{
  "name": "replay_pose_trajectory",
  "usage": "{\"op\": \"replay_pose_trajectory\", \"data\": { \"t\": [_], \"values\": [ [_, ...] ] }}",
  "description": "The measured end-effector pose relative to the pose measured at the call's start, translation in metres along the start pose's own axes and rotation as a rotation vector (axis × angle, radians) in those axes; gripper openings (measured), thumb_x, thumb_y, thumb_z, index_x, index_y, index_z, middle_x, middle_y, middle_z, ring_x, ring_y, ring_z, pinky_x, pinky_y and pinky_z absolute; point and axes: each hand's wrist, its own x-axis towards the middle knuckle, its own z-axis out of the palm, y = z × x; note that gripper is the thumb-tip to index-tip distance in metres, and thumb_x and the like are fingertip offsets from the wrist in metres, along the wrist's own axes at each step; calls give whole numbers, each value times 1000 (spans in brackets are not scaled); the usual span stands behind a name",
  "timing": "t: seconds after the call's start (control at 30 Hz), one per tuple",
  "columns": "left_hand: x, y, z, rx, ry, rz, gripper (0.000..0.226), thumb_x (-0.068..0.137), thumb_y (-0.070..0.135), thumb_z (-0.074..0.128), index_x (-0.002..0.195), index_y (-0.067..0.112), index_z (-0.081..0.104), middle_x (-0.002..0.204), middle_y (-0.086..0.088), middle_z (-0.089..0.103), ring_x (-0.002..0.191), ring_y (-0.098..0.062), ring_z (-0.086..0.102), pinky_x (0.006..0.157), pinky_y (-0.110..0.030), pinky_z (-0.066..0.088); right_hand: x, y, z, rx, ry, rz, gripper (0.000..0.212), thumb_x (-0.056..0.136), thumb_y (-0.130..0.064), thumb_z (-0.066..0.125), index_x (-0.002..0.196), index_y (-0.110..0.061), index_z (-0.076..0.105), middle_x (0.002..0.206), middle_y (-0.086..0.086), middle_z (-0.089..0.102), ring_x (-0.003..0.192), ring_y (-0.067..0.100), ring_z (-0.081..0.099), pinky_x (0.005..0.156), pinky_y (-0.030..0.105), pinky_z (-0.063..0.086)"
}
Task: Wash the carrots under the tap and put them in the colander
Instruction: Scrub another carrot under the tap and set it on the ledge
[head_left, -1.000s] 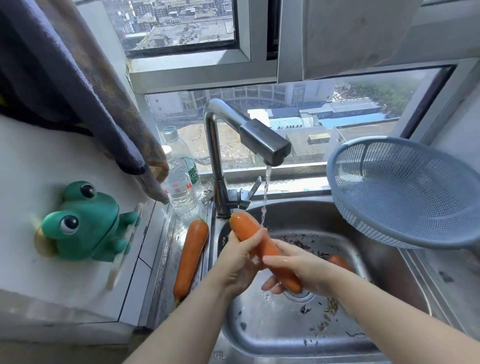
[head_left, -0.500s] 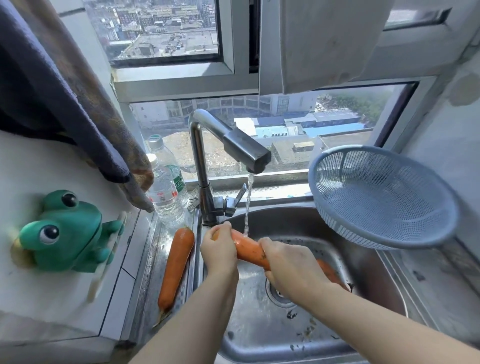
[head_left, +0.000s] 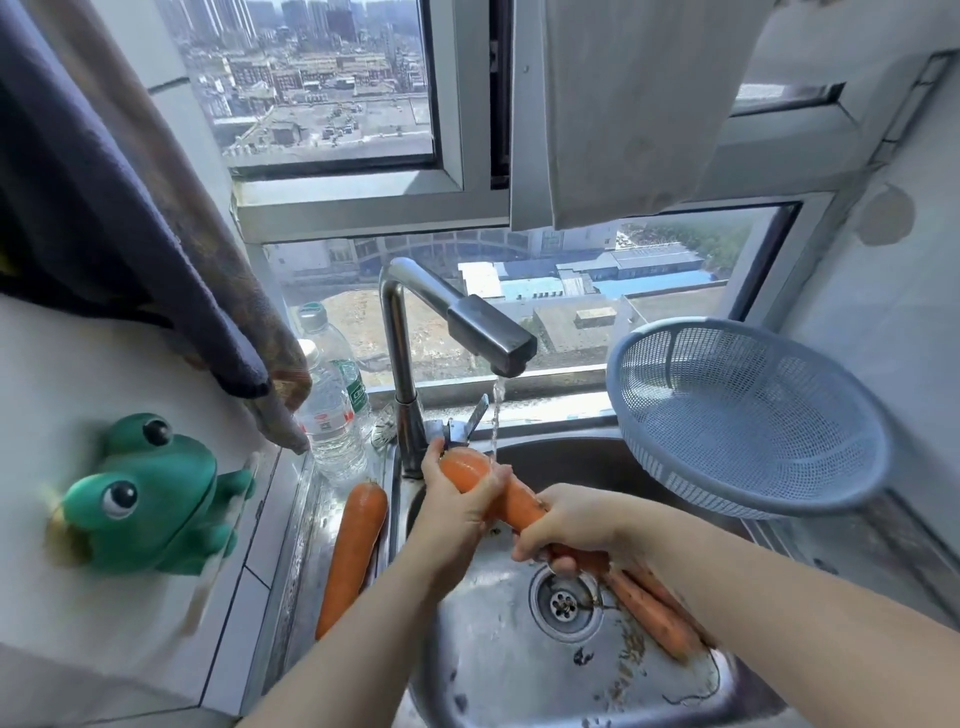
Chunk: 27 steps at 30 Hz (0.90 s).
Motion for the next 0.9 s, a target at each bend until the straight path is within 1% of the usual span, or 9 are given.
{"op": "replay_pose_trajectory", "data": {
  "t": [0.07,0.13,0.2,0.37,0.47,0.6,0.7,0.8,0.9],
  "values": [
    [1,9,-15,141,-70,-16,71,72,25,82,128,35,38,119,-12,53,109,-32,62,91,-42,54,4,-6,-5,-280,104,-34,12,78,-12,67,74,-8,56,57,6,55,47,18,50,50,27,41],
    [3,19,-25,531,-140,63,62,63,44,84,115,38,51,123,-8,51,109,-23,60,93,-36,53,4,-14,-11,-638,145,-83,14,74,-18,68,76,-7,59,63,7,56,59,22,55,55,27,42],
    [2,29,-26,908,-257,169,44,74,45,78,110,35,56,119,0,54,103,-13,58,93,-28,50,-1,-23,-19,-909,155,-120,18,76,-21,68,77,-6,58,64,3,52,62,20,52,53,26,39],
    [1,40,-10,1371,-502,276,47,84,47,68,124,27,55,114,2,63,97,-12,60,89,-28,50,-10,-34,-25,-1207,183,-153,21,76,-24,71,93,-14,66,83,1,61,77,20,57,65,30,46],
    [2,31,-5,1404,-522,260,45,85,43,65,126,28,50,112,-1,64,94,-17,62,86,-33,53,-7,-37,-29,-1240,262,-182,30,69,-37,78,94,-22,69,81,-4,64,73,17,58,64,26,44],
    [1,19,-5,1273,-447,193,33,91,46,55,115,25,52,98,-2,64,84,-19,63,76,-34,53,2,-25,-50,-957,292,-174,39,59,-48,84,85,-23,69,78,-6,65,71,11,58,60,23,45],
    [-1,9,-8,1201,-428,113,33,93,52,48,110,24,53,97,-2,64,84,-19,62,78,-34,51,8,-10,-51,-749,250,-179,56,62,-37,86,111,-23,64,101,-6,63,89,8,60,76,21,51],
    [-3,2,-13,1001,-400,33,32,95,54,39,104,26,51,92,1,59,81,-15,58,87,-42,51,12,2,-48,47,139,-190,80,72,-5,81,139,-19,41,121,10,58,105,20,64,88,34,56],
    [-6,3,-8,731,-350,-119,29,102,37,35,116,17,51,101,-3,54,86,-12,53,85,-31,48,25,11,-30,628,96,-233,89,79,9,68,150,-19,21,126,20,56,113,30,62,90,38,55]
  ]
}}
